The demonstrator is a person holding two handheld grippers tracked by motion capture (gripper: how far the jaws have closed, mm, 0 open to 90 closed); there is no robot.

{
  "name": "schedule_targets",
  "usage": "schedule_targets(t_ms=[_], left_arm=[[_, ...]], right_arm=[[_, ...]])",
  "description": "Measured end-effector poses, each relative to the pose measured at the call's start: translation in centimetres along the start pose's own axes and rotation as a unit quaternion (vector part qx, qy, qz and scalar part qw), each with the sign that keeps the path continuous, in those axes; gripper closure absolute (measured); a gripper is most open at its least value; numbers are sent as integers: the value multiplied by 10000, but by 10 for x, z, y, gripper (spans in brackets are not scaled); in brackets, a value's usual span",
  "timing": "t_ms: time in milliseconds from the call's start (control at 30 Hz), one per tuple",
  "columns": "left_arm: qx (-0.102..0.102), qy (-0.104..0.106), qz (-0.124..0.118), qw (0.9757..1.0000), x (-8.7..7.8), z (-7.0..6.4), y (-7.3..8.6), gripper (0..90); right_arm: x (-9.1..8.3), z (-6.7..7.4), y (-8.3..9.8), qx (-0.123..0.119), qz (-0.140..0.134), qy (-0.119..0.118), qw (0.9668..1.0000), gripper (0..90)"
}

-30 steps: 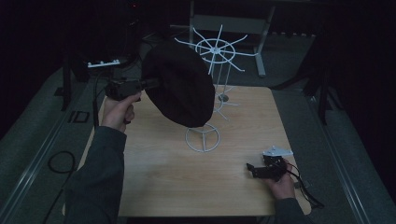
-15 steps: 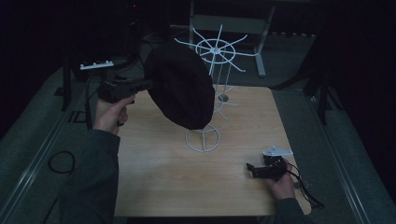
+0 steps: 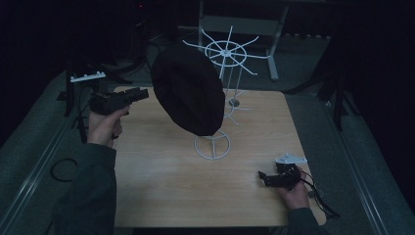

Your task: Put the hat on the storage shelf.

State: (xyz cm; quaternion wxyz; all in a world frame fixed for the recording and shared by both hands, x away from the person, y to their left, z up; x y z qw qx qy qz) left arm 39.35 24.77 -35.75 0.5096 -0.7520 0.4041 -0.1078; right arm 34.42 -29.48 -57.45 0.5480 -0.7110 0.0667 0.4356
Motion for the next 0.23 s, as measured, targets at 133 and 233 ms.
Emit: schedule_targets(t_ms=[133,233], left_arm=[[105,-368,89,9992,-3,1,3,510],[178,-556,154,9982,-4,1,4,514]], right_arm=[[0,0,0,0,1,0,10000,114],[0,0,0,0,0,0,10000,114]])
Point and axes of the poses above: each handheld gripper's, and its own axes: x roughly forward along the jaws, y roughly out of its underside, z roughly to its left, the point moved 2 cm from there along x, roughly forward along the jaws, and after that the axes turned 1 degree about y, right-handed, at the moved point
